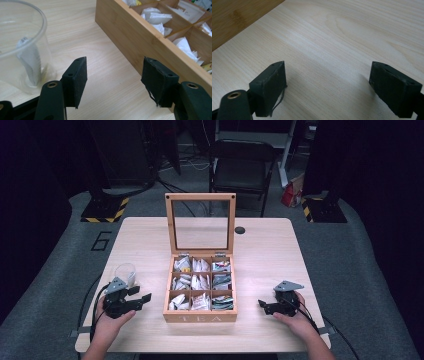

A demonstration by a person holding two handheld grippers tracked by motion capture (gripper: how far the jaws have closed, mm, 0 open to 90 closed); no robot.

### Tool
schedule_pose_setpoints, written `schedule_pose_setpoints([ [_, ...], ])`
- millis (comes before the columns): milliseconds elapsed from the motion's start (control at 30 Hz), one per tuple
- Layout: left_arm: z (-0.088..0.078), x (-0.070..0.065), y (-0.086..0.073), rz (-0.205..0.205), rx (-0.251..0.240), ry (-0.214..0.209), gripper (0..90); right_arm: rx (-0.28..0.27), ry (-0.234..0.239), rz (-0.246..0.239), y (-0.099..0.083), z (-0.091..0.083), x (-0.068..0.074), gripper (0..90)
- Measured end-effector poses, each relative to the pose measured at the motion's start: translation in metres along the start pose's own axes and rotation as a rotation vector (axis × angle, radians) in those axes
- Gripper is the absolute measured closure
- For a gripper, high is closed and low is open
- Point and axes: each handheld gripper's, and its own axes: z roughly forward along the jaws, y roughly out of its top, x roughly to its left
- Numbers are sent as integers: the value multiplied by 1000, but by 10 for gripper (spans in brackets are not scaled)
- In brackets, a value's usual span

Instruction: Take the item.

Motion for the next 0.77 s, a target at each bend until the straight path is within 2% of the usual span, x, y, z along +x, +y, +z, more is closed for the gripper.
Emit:
schedule_pose_setpoints([
  [133,4,2,-5,-13,30,-5,373,-1,0,0,0,0,0,134],
  [233,7,1,-7,-14,29,-3,373,-1,1,-3,0,0,0,133],
  [333,10,2,-9,-15,49,-6,373,-2,1,-4,0,1,0,133],
  [600,17,-1,-12,33,89,5,385,-2,1,-2,0,1,0,133],
  [767,15,-4,-10,37,92,-12,400,-1,2,-4,0,1,0,133],
])
